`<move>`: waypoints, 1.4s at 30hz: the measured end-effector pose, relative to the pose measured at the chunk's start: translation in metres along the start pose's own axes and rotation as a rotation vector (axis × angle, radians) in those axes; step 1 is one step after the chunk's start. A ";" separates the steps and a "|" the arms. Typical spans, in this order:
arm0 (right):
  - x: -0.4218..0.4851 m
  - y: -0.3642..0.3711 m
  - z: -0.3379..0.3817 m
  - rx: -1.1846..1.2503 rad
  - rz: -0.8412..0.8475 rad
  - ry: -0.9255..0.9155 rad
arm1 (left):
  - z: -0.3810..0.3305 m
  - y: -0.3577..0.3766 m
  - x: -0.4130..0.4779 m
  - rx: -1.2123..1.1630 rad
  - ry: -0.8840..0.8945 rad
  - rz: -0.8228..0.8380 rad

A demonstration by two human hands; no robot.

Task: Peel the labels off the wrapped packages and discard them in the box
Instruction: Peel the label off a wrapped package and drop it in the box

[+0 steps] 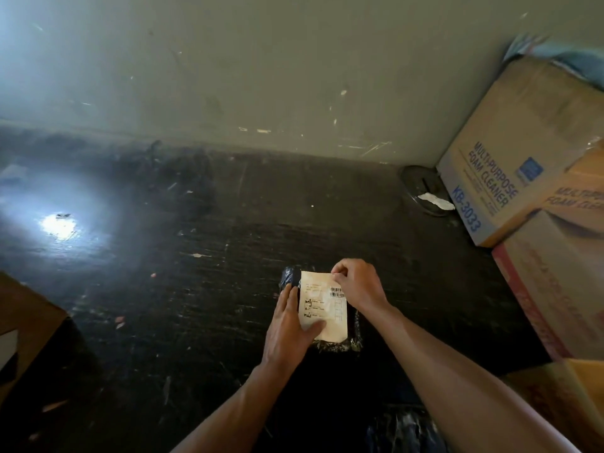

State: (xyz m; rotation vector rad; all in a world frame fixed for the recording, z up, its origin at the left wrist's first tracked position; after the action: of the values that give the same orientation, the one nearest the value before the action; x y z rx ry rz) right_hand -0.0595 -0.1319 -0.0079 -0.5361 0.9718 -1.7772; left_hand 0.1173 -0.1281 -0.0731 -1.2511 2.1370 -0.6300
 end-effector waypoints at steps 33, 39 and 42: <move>-0.045 -0.058 0.027 0.067 -0.039 -0.124 | 0.013 -0.015 -0.023 0.144 0.212 0.139; -0.038 -0.109 0.035 0.164 -0.176 -0.101 | 0.015 -0.015 -0.027 0.159 0.213 0.113; -0.043 -0.121 0.038 0.133 -0.192 -0.122 | 0.013 -0.016 -0.028 0.178 0.214 0.103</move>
State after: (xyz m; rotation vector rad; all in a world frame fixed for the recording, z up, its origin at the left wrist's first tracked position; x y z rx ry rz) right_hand -0.0817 -0.0853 0.1157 -0.6630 0.7324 -1.9391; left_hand 0.1474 -0.1114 -0.0656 -1.0101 2.2436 -0.9226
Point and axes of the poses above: each hand's wrist, its own x-axis towards the middle knuckle, its own y-axis out of the palm, z = x × y, the point moved 5 cm from there along x, towards the middle knuckle, and after that the axes turned 3 degrees about x, right-handed, at the moved point
